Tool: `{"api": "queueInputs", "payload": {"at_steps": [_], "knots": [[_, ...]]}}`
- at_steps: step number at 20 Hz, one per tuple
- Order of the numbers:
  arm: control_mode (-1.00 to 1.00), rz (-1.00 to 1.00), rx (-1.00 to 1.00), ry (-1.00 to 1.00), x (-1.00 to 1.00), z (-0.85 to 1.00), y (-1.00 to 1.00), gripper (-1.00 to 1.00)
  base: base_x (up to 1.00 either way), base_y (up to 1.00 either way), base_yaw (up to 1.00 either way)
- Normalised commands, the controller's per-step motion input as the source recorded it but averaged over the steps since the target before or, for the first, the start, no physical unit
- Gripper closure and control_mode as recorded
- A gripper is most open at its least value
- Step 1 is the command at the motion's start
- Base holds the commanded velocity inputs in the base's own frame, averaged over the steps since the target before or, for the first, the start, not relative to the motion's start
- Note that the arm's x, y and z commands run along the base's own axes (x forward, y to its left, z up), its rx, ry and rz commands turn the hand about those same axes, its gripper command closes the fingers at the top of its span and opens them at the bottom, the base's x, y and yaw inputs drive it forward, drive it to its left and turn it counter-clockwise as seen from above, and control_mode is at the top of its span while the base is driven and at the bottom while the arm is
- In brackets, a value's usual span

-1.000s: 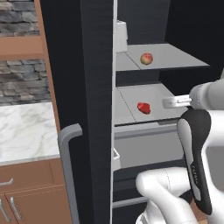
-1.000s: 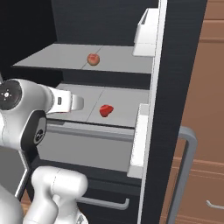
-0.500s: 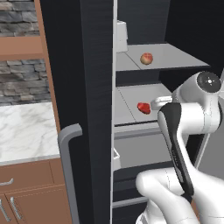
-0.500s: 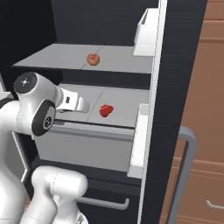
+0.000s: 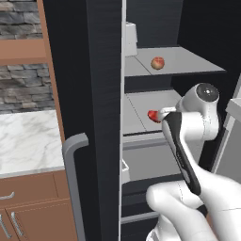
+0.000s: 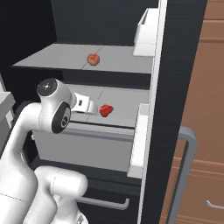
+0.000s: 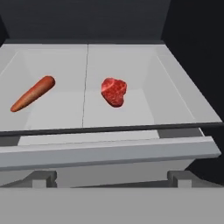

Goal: Open the fridge, remove the peach, carrot, and steak, and place them on any counter.

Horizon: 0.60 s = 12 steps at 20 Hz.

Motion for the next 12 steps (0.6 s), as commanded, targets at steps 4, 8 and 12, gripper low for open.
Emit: {"api": "queueInputs", "payload": {"at_steps": [4,8,12], "knots": [[-1.00,0.00,0.00,0.00,0.69,-0.29,-0.02,-1.00,0.00,0.00,0.00],[-1.00,0.00,0.00,0.05,0.72,-0.13,-0.04,-1.00,0.00,0.00,0.00],[-1.00,0.00,0.00,0.09,0.71,-0.11,-0.09,-1.00,0.00,0.00,0.00]]}}
